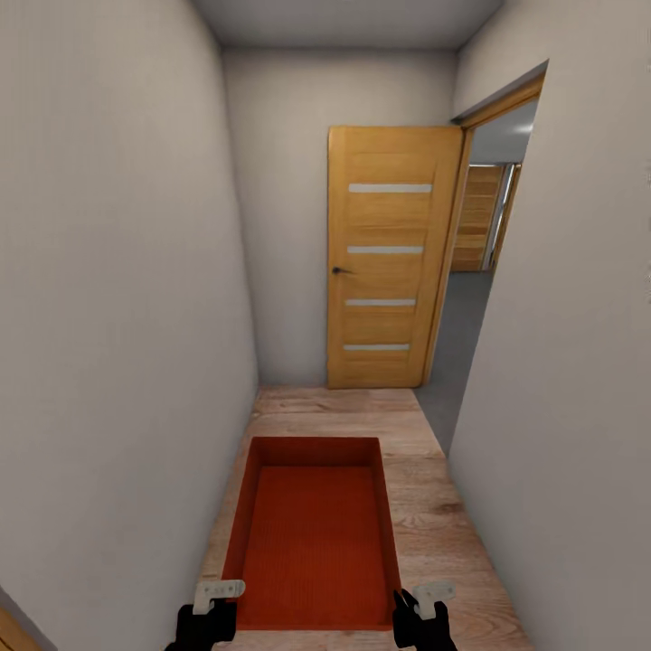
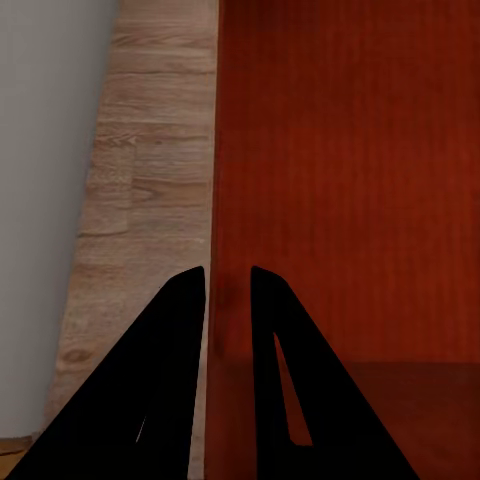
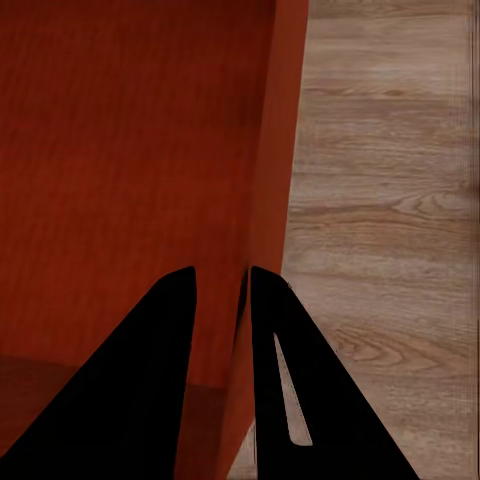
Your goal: Move the two storage containers from the living room to the garage. In the garage, place one container on the floor and stack the other container on top of it (either order is fine).
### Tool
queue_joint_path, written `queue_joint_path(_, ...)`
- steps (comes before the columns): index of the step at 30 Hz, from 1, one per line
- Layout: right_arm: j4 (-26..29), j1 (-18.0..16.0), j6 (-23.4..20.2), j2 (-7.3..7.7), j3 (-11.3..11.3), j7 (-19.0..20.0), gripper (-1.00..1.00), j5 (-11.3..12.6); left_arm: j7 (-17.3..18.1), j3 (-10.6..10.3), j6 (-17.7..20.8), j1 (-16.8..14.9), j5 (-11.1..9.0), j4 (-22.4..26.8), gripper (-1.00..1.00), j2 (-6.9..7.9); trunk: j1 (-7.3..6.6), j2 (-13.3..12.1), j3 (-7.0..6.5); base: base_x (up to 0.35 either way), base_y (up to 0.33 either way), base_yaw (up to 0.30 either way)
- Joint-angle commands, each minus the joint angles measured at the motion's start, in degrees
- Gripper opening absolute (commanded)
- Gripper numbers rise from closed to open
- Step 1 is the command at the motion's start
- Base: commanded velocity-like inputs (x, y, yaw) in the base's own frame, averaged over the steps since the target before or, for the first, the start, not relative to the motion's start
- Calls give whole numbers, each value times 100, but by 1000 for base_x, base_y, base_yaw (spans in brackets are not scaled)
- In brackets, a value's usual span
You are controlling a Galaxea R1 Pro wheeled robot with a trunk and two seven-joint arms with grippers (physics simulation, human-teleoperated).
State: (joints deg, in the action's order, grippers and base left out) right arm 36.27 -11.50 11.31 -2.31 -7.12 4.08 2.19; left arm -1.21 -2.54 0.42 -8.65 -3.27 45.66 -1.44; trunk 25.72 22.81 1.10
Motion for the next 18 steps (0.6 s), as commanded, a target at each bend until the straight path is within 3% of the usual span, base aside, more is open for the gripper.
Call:
queue_joint_path(1,-23,-1,20,2,-473,111,-100,-122,-134,8,-112,-5,2,295,-100,3,6,11,12,326,0,-164)
queue_joint_path(18,-23,-1,20,2,-467,111,-100,-122,-134,8,-112,-5,1,298,-100,3,6,11,12,326,0,-15)
